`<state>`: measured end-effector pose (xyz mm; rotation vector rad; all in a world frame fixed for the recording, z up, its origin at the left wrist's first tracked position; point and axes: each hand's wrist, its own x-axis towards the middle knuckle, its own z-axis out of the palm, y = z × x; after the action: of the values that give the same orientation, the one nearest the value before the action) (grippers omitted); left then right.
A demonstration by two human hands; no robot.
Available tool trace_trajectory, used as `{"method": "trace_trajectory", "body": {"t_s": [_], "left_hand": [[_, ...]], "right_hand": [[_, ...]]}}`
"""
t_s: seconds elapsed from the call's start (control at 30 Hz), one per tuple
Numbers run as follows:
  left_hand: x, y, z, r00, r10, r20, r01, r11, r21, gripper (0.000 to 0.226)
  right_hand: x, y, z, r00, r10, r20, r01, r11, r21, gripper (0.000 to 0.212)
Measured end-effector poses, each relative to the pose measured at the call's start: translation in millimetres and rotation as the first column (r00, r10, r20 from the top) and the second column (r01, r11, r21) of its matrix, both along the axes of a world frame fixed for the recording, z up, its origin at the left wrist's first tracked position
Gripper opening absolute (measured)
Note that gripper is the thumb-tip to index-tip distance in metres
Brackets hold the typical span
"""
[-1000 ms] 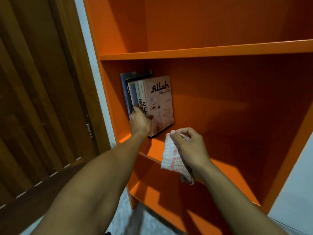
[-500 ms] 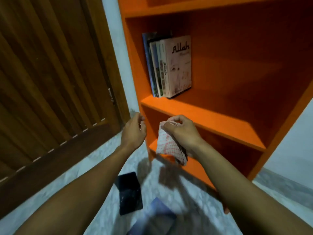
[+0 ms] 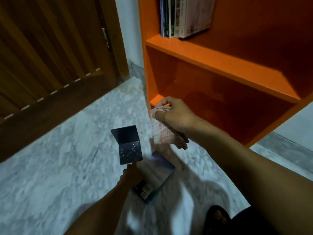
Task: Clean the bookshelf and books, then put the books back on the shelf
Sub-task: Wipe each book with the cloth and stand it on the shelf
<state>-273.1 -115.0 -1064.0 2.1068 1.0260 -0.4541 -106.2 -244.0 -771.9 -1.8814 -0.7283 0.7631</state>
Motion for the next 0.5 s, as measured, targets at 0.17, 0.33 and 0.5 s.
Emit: {"method": "trace_trajectory", "body": {"t_s": [0.17, 0.33, 0.5], "left_hand": [[-3.4, -21.0, -18.7, 0.976, -0.038, -0.213, 0.059, 0.994, 0.094, 0.076], [-3.6, -29.4, -27.8, 0.980, -0.041, -0.195, 0.086, 0.969, 0.230, 0.069], [-1.7, -35.0, -22.4, 0.984, -0.031, -0.175, 0.085, 0.947, 0.310, 0.056]], "right_hand": [[5.0, 8.9, -17.5, 0.999, -0.042, -0.011, 0.042, 0.999, 0.000, 0.021], [9.5, 7.8, -21.6, 0.998, -0.063, -0.022, 0.063, 0.998, -0.002, 0.024], [9.5, 6.2, -23.3, 0.997, -0.073, -0.018, 0.073, 0.997, 0.001, 0.024]]}}
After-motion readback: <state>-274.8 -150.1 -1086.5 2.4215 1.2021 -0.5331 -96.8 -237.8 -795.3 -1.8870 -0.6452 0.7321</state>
